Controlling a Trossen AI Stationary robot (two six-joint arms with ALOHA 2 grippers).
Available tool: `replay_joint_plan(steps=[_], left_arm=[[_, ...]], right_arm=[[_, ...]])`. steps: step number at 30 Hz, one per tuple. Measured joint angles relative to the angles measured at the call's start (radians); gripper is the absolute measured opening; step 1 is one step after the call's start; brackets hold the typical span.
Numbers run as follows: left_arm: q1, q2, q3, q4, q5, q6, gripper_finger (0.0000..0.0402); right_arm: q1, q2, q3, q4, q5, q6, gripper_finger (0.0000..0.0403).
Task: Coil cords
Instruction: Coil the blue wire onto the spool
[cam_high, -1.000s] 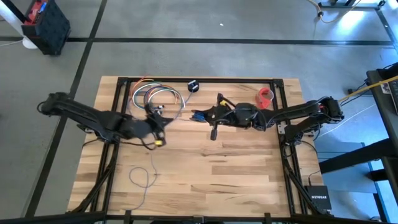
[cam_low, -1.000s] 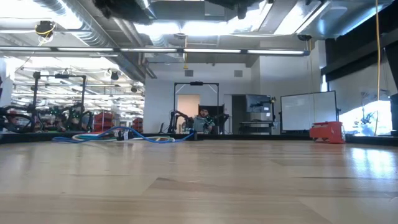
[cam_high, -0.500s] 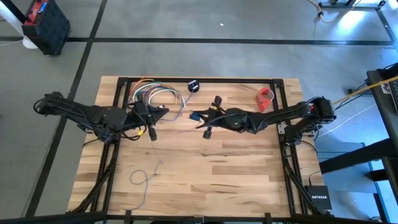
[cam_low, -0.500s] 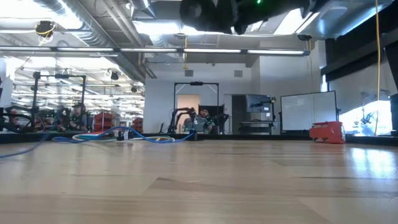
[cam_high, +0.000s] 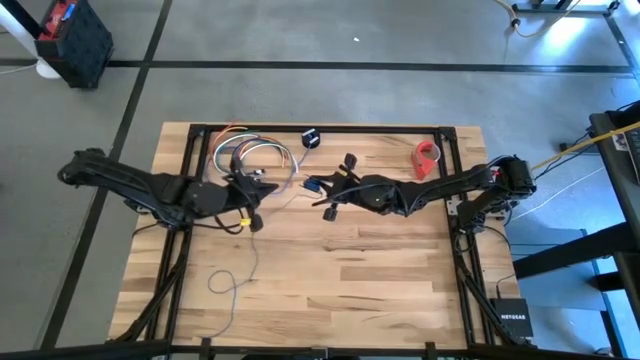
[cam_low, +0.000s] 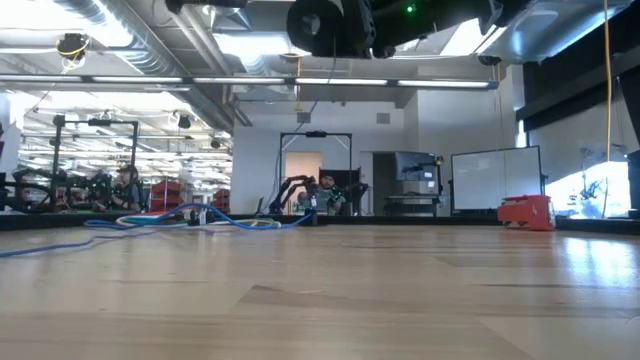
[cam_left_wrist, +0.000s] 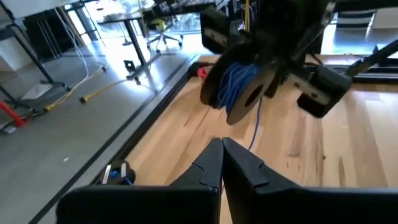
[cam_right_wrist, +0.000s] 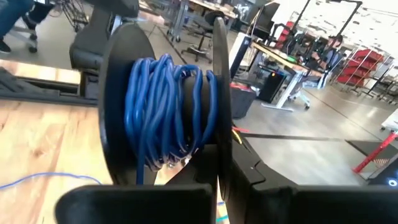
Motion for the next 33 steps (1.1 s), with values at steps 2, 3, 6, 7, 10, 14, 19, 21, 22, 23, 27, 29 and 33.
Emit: replay_joint_plan(steps=[2,3,6,7,10,14,19,21,22,23,27,29,33], left_arm=[[0.004,0.025,0.0,-0.006,0.0,0.0,0.0006],[0.005,0.04,0.0,-0.004,0.0,0.004,0.0011],[0.014,0.085,0.0,0.001,0.001,0.023,0.0038],[0.015,0.098,0.0,0.004,0.001,0.023,0.0049],[0.02,0.139,0.0,0.042,0.047,0.055,0.0084],[0.02,0.178,0.0,0.162,0.085,0.139,0.0117],[0.021,0.217,0.001,0.233,0.112,0.21,0.0133],[0.022,0.225,0.001,0.244,0.15,0.222,0.0132],[0.021,0.228,0.001,0.248,0.156,0.223,0.0129],[0.021,0.231,0.001,0.253,0.158,0.224,0.0125],[0.028,0.232,0.001,0.258,0.161,0.233,0.0077],[0.036,0.232,0.001,0.258,0.165,0.239,0.0034],[0.063,0.231,0.001,0.256,0.175,0.232,0.0012]], right_arm=[[0.0,0.0,0.0,0.003,-0.023,0.001,0.001],[0.0,0.0,0.0,0.003,-0.029,0.003,0.001],[0.0,0.0,0.0,-0.012,-0.053,0.019,0.001],[0.0,0.0,0.0,-0.02,-0.062,0.027,0.001],[0.0,0.001,0.0,-0.046,-0.092,0.044,0.001],[0.0,0.007,0.0,-0.052,-0.129,0.054,0.001],[0.0,0.007,0.0,-0.062,-0.175,0.054,0.001],[0.0,0.007,0.0,-0.064,-0.181,0.054,0.001],[0.0,0.007,0.0,-0.065,-0.187,0.053,0.001],[0.001,0.007,-0.001,-0.066,-0.189,0.054,0.001],[0.001,0.007,-0.001,-0.066,-0.191,0.053,0.001],[0.0,0.007,-0.001,-0.067,-0.193,0.054,0.001],[-0.001,0.007,-0.002,-0.059,-0.207,0.054,0.001]])
